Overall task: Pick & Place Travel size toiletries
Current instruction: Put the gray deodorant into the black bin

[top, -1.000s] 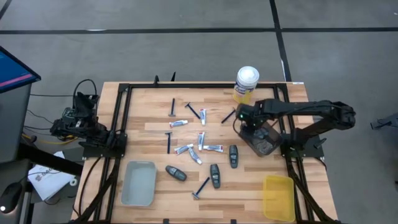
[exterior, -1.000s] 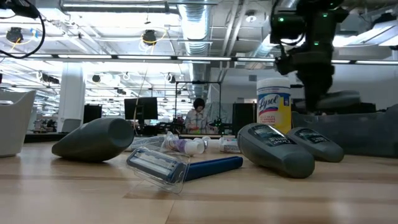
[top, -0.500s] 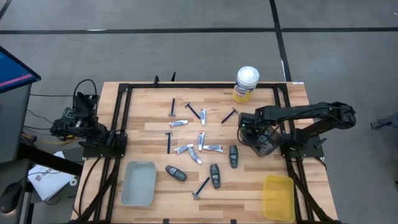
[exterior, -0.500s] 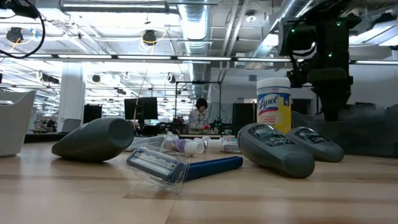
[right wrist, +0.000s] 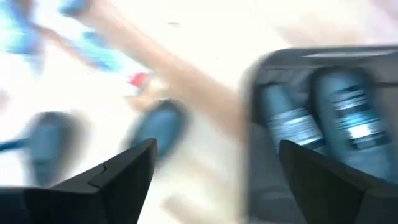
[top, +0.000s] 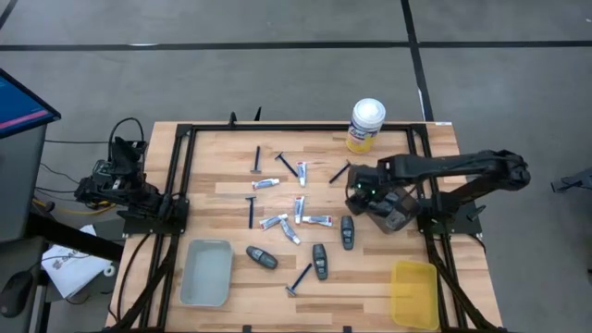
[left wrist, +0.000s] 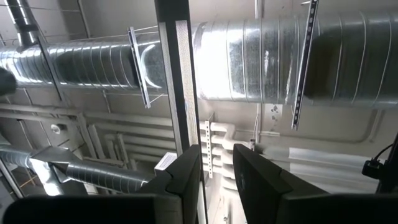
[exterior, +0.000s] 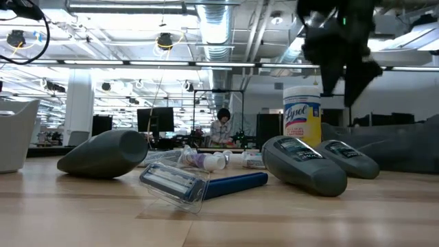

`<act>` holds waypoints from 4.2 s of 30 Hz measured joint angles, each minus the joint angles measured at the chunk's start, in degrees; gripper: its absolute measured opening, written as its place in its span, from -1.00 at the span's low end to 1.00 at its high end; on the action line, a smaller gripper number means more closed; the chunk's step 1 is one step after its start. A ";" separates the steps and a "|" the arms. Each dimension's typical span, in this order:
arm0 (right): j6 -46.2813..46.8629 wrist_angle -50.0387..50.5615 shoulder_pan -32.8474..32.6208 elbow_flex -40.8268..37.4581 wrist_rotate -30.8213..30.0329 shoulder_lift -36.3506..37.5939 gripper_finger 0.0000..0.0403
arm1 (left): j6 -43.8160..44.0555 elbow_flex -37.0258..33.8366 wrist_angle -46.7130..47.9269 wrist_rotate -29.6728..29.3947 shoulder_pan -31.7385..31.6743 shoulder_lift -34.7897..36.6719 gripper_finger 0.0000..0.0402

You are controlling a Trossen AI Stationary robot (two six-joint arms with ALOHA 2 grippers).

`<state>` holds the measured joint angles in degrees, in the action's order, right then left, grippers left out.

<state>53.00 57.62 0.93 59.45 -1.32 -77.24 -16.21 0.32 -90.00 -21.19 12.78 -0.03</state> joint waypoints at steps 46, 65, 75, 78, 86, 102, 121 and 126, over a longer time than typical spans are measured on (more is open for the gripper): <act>20.54 -7.13 -13.59 4.81 -3.45 -16.80 -0.02 | 2.12 0.00 0.00 0.01 0.00 -0.07 -0.54; 43.58 28.27 -9.95 -1.00 -17.27 -1.00 -0.02 | 2.12 0.02 0.00 0.00 0.00 -0.07 -0.54; 54.50 25.10 -11.26 -6.92 -19.32 -1.19 -0.02 | 2.12 0.02 0.00 0.00 0.00 -0.07 -0.54; 57.17 24.04 -11.01 -7.62 -19.78 -1.94 -0.02 | 2.12 0.02 0.00 0.00 0.00 -0.07 -0.54; 60.09 22.29 -11.04 -7.66 -20.15 -2.75 -0.02 | 2.12 0.02 0.00 0.00 0.00 -0.07 -0.54; 60.37 23.13 -12.90 -7.66 -17.11 -2.75 -0.02 | 2.12 0.02 0.00 0.00 0.00 -0.07 -0.54; 59.31 20.77 -13.45 -11.75 -16.54 -2.57 0.33 | 2.12 0.02 0.00 0.00 0.00 -0.07 -0.54; 57.79 20.73 -13.45 -11.73 -15.02 -2.57 0.47 | 2.11 0.04 0.00 0.00 0.00 -0.07 -0.54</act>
<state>110.79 78.35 -12.51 47.72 -16.35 -79.81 -14.09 0.35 -90.00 -21.19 12.78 -0.10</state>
